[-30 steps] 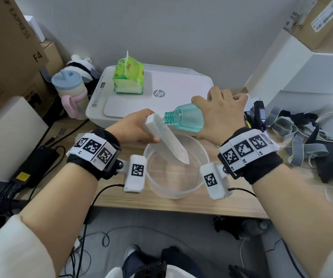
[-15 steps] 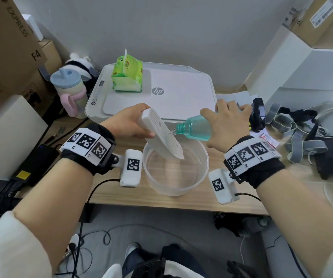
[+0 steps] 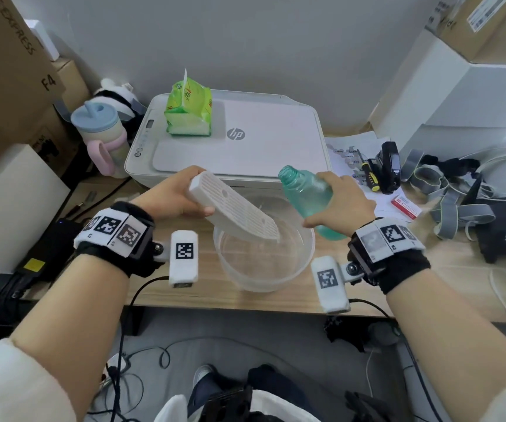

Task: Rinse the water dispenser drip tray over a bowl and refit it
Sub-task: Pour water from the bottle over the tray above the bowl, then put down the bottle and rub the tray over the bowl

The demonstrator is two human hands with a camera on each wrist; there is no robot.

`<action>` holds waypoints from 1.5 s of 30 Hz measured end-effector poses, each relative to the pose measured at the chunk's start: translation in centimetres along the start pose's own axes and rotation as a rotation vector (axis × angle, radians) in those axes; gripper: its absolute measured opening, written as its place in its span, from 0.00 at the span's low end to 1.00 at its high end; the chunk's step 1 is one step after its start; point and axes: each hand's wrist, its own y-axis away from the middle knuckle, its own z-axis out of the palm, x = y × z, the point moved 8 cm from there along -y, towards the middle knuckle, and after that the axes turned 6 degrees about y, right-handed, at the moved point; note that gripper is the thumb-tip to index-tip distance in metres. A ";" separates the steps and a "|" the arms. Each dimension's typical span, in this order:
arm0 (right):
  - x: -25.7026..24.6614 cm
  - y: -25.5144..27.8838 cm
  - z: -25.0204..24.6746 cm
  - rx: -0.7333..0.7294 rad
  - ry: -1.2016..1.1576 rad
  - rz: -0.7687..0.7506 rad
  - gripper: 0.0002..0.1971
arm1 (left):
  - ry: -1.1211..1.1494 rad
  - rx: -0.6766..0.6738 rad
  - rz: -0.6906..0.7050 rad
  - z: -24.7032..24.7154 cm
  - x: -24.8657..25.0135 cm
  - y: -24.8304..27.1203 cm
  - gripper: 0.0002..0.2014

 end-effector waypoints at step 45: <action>10.6 -2.0 4.2 0.106 -0.714 0.234 0.41 | -1.620 -0.417 0.144 17.1 12.8 -3.3 0.33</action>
